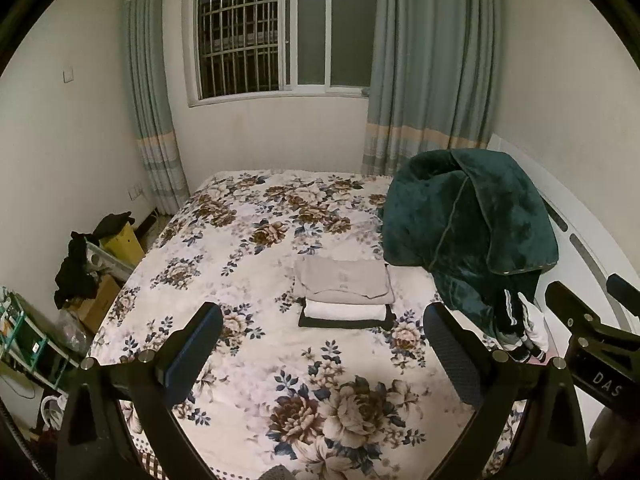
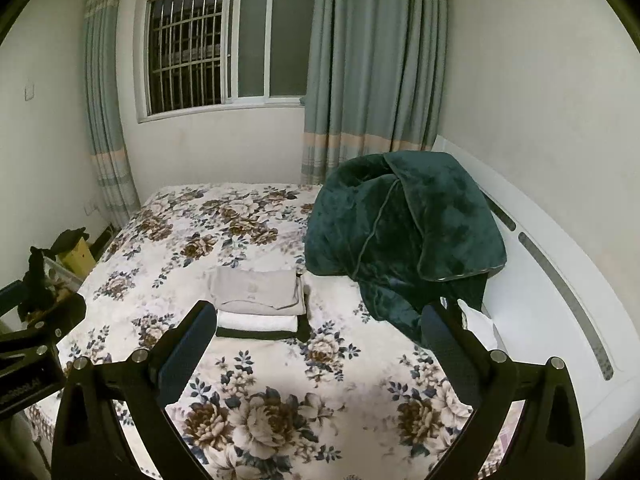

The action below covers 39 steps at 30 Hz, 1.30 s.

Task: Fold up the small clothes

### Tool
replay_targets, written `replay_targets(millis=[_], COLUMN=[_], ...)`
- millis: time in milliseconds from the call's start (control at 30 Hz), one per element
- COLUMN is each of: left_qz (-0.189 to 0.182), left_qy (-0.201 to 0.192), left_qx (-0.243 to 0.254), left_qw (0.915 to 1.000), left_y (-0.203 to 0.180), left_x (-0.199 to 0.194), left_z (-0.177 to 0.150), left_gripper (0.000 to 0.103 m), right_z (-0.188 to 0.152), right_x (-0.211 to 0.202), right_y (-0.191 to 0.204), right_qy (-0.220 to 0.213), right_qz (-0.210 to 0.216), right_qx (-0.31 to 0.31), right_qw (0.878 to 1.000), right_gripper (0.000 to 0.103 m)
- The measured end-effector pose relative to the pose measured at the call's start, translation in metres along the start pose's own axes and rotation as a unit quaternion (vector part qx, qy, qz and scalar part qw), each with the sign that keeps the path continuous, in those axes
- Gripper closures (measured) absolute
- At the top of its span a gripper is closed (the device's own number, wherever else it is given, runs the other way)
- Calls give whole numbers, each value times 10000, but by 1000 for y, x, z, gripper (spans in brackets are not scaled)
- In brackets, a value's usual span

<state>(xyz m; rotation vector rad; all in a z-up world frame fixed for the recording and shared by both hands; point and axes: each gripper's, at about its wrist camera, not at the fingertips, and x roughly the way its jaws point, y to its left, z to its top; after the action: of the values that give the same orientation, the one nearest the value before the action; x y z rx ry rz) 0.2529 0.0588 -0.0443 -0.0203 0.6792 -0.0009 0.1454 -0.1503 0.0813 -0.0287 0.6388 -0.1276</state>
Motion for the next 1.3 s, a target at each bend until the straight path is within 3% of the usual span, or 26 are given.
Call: replay_targets(millis=[400, 1300], left_qz=[79, 169], left_qy=[-82, -126], left_qx=[-21, -39], left_qw=[9999, 9998], left_y=[0, 3], left_x=[-6, -13], left_z=[6, 5], left_gripper=[0, 0], right_z=[6, 1], right_x=[19, 18], right_y=[-2, 7], right_qy=[114, 2], right_qz=[172, 199], right_qx=[-14, -13], right_qw=[9998, 9998], right_gripper=[0, 0])
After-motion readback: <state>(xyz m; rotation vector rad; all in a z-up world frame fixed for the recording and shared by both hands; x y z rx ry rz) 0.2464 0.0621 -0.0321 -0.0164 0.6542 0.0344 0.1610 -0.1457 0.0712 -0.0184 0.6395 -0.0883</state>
